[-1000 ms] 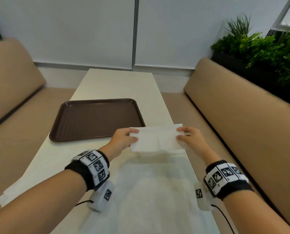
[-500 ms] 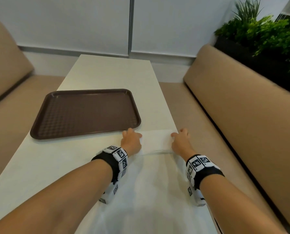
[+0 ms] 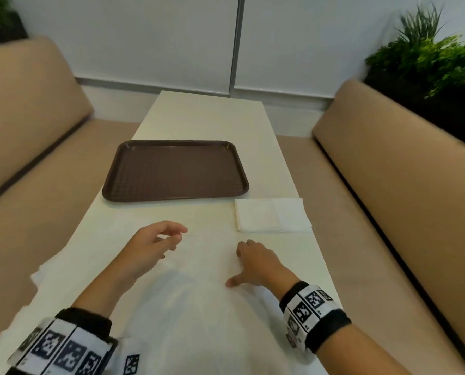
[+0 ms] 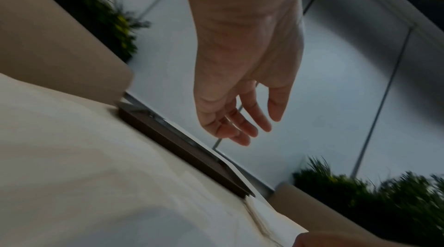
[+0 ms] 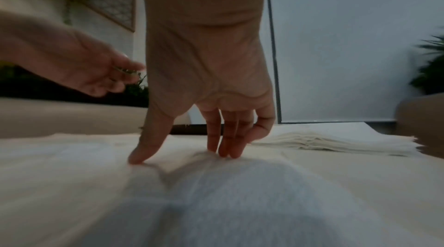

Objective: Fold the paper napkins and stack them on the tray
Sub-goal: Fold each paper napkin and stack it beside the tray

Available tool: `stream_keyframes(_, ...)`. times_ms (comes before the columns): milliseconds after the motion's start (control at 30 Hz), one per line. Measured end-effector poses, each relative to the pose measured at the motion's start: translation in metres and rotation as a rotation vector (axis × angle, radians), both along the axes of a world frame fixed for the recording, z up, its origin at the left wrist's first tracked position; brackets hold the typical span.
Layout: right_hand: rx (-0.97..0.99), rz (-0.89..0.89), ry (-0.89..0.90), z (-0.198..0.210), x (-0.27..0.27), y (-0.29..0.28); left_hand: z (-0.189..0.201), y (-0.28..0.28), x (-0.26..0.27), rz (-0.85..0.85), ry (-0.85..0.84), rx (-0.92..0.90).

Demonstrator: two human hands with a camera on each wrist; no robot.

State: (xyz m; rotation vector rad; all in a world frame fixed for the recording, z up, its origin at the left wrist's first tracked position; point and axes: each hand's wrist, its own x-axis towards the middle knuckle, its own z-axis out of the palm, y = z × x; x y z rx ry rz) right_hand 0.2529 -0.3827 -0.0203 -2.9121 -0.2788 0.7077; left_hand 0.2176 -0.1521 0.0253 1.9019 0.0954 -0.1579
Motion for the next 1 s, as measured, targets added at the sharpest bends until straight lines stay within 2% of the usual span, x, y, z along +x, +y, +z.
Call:
stream_keyframes(267,0.057,-0.129,-0.065,-0.005,-0.016,0.021,-0.003,0.05,-0.071,0.13,-0.015,-0.062)
stream_keyframes(633,0.012,-0.215,-0.026,0.0,-0.016,0.034,0.003,0.067,-0.111,0.168,-0.047,-0.134)
stream_keyframes(733,-0.013,-0.215,-0.014,0.003,-0.013,0.034,0.004,0.069,-0.118,0.164,-0.042,-0.137)
stream_keyframes(900,-0.04,-0.144,-0.123,0.004,-0.019,0.035,0.003,0.077,-0.128,0.169,-0.04,-0.137)
stream_keyframes(1000,0.059,-0.095,-0.184,0.001,-0.026,0.033,0.002,0.081,-0.132,0.177,-0.037,-0.151)
